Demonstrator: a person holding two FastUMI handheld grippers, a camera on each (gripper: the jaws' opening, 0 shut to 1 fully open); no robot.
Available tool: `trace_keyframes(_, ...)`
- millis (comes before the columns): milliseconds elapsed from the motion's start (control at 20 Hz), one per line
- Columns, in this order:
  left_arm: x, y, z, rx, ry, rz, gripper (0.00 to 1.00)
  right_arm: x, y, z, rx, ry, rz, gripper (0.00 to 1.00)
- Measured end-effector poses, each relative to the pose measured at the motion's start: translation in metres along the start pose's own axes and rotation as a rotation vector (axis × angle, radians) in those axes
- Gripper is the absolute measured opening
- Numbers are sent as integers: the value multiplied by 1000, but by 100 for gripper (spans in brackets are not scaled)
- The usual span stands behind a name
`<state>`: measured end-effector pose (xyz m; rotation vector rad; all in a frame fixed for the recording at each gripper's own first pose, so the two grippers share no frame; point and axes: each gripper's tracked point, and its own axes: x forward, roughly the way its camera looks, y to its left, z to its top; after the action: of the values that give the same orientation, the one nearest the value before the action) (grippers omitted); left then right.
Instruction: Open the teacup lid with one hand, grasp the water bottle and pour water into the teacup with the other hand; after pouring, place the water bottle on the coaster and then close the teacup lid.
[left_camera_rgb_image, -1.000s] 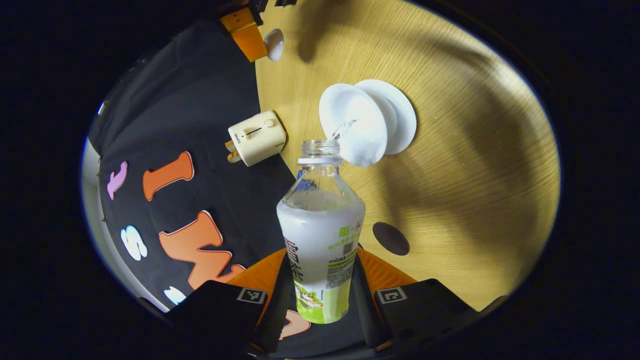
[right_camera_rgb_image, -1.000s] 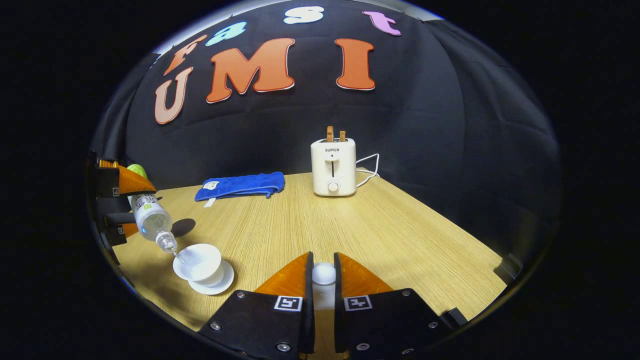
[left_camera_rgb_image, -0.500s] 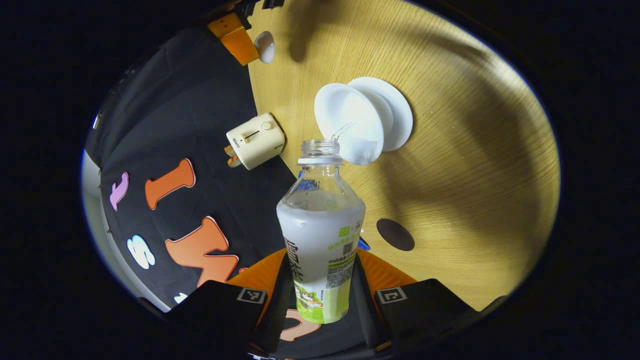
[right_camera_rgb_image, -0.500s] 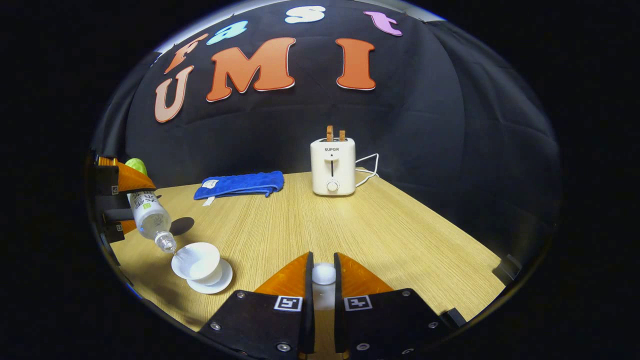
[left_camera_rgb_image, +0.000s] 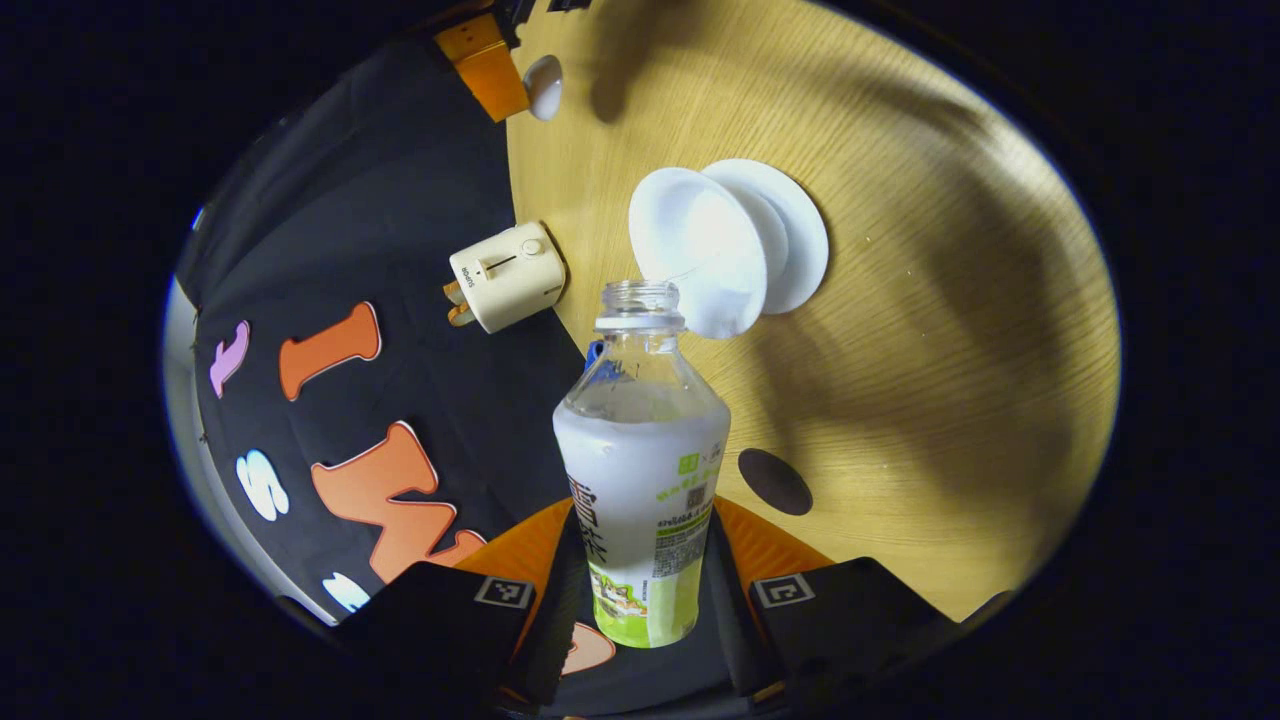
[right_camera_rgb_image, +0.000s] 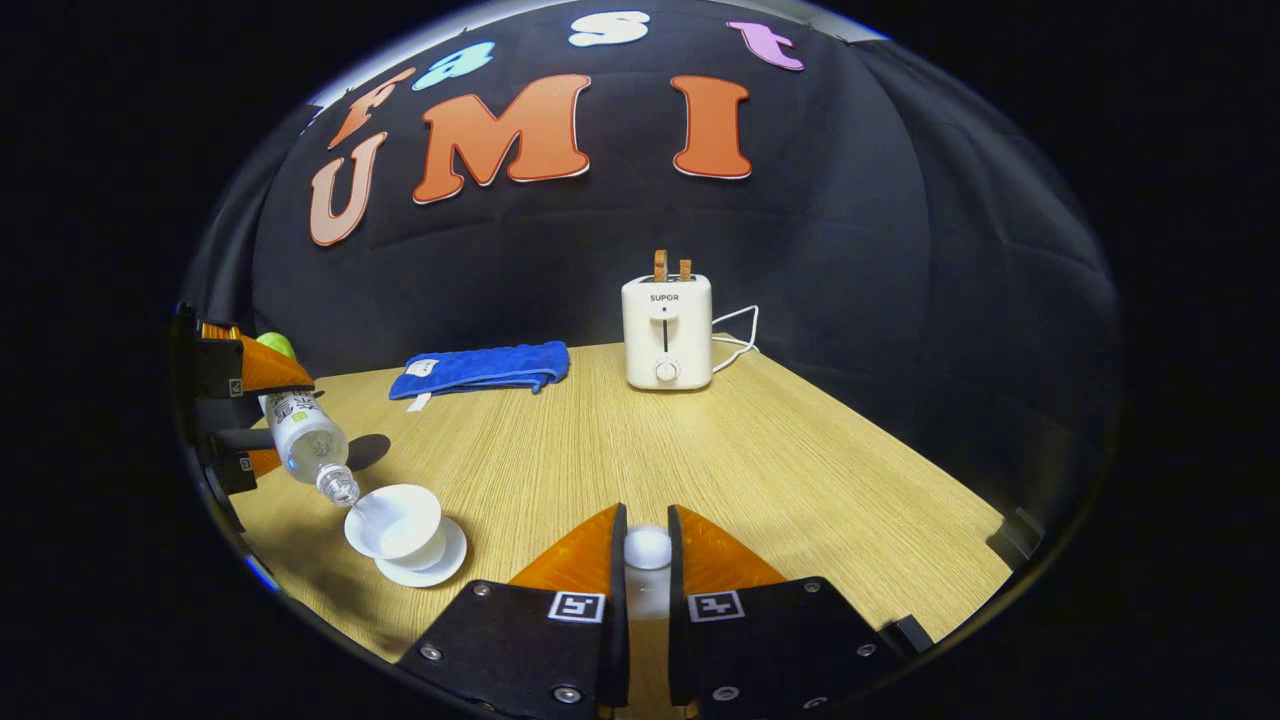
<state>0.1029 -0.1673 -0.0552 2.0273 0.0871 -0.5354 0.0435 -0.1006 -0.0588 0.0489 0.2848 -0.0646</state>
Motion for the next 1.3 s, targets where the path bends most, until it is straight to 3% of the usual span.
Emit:
trace_keyframes(350,6,-14,2,-351,-34,-13,62,0,-2,0,8,5,3,16)
trace_keyframes(400,8,-14,-1,-405,-36,-12,65,0,-3,-1,10,5,1,16)
trace_keyframes(900,8,-5,-24,-1066,-70,21,61,3,5,-7,24,29,24,16)
trace_keyframes(950,10,-4,-27,-1126,-74,22,69,4,6,-7,23,30,25,16)
trace_keyframes(1050,12,0,-36,-1261,-92,31,61,5,9,-8,14,32,28,16)
trace_keyframes(1150,17,6,-40,-1433,-138,24,65,5,11,-8,12,34,31,16)
trace_keyframes(1300,17,17,-54,-1613,-154,39,61,5,16,-9,11,37,40,16)
